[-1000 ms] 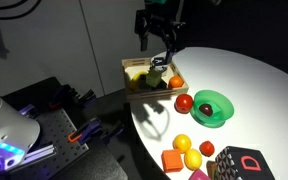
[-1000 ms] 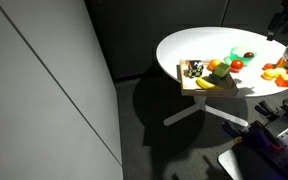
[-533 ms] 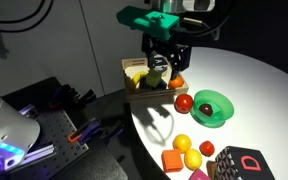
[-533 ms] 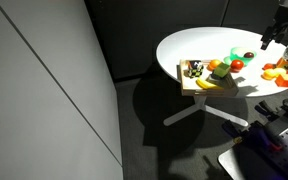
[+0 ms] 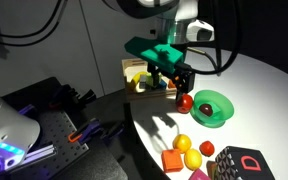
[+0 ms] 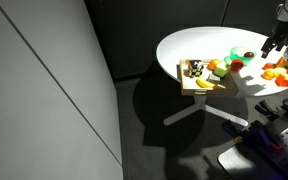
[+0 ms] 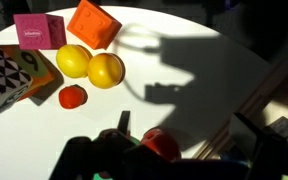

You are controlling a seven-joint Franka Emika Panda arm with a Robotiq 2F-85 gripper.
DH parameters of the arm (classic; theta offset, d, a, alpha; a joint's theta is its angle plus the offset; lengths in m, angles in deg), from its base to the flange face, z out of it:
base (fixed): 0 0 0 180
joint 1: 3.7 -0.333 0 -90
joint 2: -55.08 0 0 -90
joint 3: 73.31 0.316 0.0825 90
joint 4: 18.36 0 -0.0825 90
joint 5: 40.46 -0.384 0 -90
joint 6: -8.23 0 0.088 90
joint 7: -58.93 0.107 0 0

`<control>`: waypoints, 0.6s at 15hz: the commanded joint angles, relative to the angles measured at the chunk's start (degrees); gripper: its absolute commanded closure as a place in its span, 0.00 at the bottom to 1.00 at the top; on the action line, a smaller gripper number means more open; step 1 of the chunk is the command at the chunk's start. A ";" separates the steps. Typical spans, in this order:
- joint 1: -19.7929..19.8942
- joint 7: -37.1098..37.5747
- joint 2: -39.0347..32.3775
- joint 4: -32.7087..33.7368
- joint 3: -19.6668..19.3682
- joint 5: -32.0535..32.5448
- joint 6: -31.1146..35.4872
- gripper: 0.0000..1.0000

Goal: Shift one toy lemon to the wooden tray

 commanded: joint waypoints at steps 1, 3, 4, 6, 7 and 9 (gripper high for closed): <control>1.43 0.70 -2.19 0.30 -1.32 3.52 1.93 0.00; 1.98 0.62 -3.10 0.20 -2.20 4.77 2.54 0.00; 2.36 0.26 -3.63 0.12 -2.61 5.27 3.07 0.00; 3.11 -0.24 -5.00 0.18 -3.36 6.33 4.20 0.00; 3.51 -0.80 -5.69 0.21 -3.65 6.51 4.89 0.00; 4.25 -1.41 -7.40 0.32 -4.23 7.15 7.07 0.00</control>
